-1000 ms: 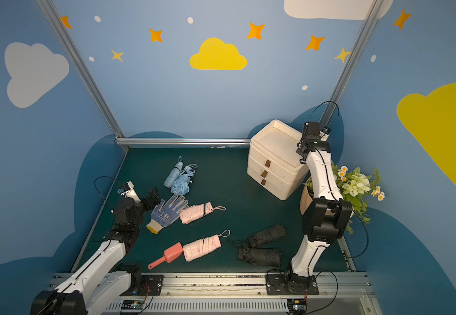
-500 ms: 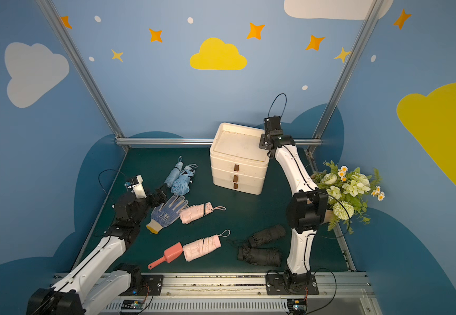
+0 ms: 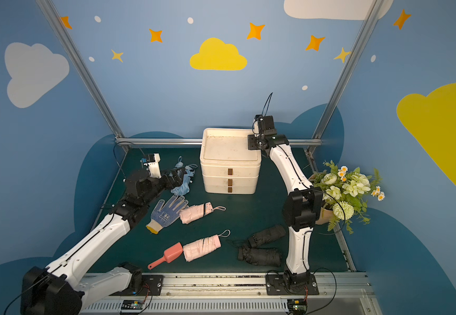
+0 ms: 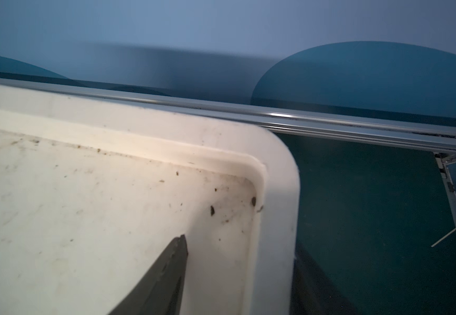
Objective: Place the umbrella in the drawer by color
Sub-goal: Move the storage box to the center of the board, then open the drawer in the storage box.
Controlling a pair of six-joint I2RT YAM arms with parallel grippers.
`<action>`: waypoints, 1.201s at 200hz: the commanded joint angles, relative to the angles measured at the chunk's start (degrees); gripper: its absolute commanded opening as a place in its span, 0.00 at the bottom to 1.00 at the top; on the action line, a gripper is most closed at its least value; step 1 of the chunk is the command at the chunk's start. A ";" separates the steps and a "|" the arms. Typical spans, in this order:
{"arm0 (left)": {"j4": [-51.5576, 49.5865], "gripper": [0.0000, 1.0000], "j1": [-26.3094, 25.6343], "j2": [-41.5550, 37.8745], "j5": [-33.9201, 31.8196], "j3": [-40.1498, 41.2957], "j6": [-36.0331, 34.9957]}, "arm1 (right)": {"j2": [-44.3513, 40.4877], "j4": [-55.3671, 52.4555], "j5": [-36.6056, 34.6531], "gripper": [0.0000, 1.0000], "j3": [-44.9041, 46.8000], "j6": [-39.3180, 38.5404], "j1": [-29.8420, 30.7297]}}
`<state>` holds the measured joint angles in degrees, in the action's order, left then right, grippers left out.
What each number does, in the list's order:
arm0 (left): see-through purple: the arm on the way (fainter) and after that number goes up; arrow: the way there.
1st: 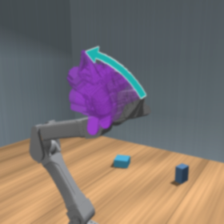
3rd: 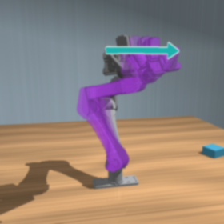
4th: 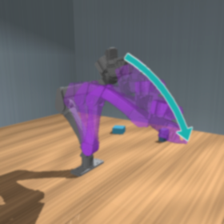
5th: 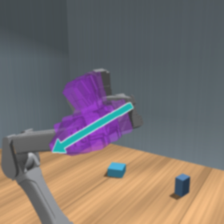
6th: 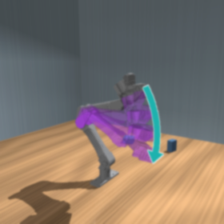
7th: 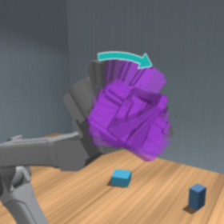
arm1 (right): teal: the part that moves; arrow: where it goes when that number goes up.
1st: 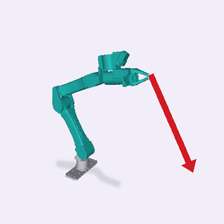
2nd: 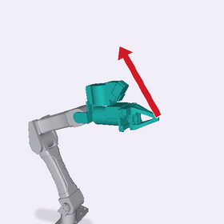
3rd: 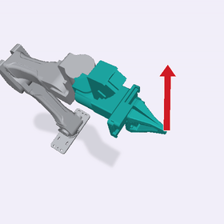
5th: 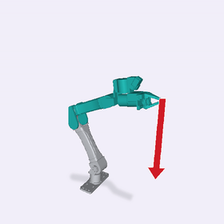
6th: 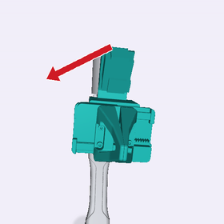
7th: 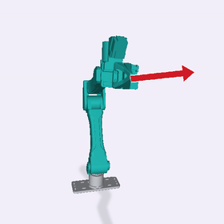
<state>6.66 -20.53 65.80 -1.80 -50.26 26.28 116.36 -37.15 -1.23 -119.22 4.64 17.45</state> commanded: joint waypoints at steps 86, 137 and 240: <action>-7.01 1.00 -3.58 12.38 -7.60 -17.63 -3.18 | -41.35 19.57 -5.28 0.76 40.26 3.77 1.80; -5.29 1.00 -3.64 24.76 -8.23 -29.14 -0.09 | -53.72 32.56 -6.15 0.75 54.78 5.04 1.80; -12.20 0.98 -7.16 41.69 -9.63 -48.08 1.78 | -51.07 41.06 -10.75 0.88 55.27 -7.10 11.50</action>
<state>-0.64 -26.59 106.78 -10.63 -92.16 29.95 67.59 0.40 -9.30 -63.83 -2.17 29.91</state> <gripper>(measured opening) 0.979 0.885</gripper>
